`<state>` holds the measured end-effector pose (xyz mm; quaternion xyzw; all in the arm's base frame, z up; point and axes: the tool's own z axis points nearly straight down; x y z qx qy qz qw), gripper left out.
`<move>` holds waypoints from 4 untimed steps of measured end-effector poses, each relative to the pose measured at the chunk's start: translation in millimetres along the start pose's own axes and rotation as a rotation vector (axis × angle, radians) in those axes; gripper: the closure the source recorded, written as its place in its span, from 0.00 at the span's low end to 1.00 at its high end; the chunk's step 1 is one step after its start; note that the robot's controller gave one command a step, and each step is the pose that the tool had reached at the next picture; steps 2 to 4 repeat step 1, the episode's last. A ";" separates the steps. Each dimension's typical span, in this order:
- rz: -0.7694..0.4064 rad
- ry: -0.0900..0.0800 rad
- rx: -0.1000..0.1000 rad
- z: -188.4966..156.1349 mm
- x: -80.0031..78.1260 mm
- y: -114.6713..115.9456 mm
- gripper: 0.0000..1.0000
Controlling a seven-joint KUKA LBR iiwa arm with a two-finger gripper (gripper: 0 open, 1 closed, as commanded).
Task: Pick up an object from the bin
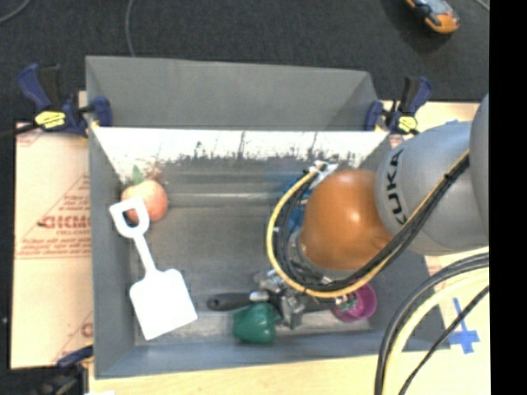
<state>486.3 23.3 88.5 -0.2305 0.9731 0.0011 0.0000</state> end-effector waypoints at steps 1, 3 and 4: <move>0.002 -0.004 0.002 -18.9 -1.0 -0.7 1.00; 0.002 -0.004 0.002 -18.9 -1.0 -0.7 1.00; 0.002 -0.004 0.002 -18.9 -1.0 -0.7 1.00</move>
Offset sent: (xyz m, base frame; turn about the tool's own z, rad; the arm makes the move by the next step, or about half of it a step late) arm 0.0010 -0.0002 0.0385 0.0019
